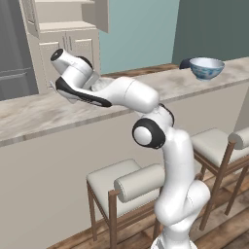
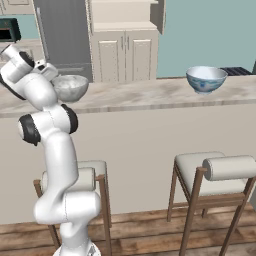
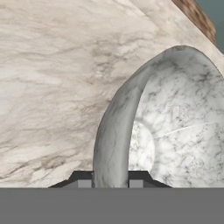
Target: Pick up the bowls from the cabinet and place each bowl in front of a stool on the dining counter.
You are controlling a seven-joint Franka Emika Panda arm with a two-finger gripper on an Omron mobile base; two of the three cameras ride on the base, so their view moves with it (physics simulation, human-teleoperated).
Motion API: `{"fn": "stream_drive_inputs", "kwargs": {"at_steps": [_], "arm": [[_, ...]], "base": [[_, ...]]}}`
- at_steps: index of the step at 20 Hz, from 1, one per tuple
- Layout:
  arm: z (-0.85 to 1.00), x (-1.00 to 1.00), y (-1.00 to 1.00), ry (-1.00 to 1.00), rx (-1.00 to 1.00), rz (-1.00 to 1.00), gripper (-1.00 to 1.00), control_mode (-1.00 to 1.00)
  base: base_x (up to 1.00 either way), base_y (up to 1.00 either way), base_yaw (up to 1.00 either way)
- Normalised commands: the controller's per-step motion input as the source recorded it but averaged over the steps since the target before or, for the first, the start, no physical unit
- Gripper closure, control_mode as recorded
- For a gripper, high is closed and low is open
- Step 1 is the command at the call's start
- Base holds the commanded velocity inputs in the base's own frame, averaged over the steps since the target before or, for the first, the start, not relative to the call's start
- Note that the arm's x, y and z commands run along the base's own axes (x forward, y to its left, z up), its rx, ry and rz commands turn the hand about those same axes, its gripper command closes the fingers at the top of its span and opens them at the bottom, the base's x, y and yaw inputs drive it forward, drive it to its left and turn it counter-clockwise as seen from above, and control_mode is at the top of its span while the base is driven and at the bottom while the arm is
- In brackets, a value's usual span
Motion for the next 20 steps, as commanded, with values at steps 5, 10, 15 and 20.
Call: {"fn": "stream_drive_inputs", "kwargs": {"at_steps": [5, 10, 15, 20], "arm": [[-0.06, 0.11, 0.0, 0.0, 0.03, 0.0, 1.0, -1.0], [-0.06, 0.07, 0.0, 0.0, 0.03, 0.0, -1.0, -1.0], [-0.01, 0.08, 0.0, 0.0, 0.01, 0.0, -1.0, -1.0], [0.0, 0.03, 0.0, 0.0, 0.0, 0.0, -1.0, -1.0]], "base": [[0.0, 0.0, 0.0], [0.0, 0.0, 0.0], [0.0, 0.0, 0.0], [0.0, 0.0, 0.0]]}}
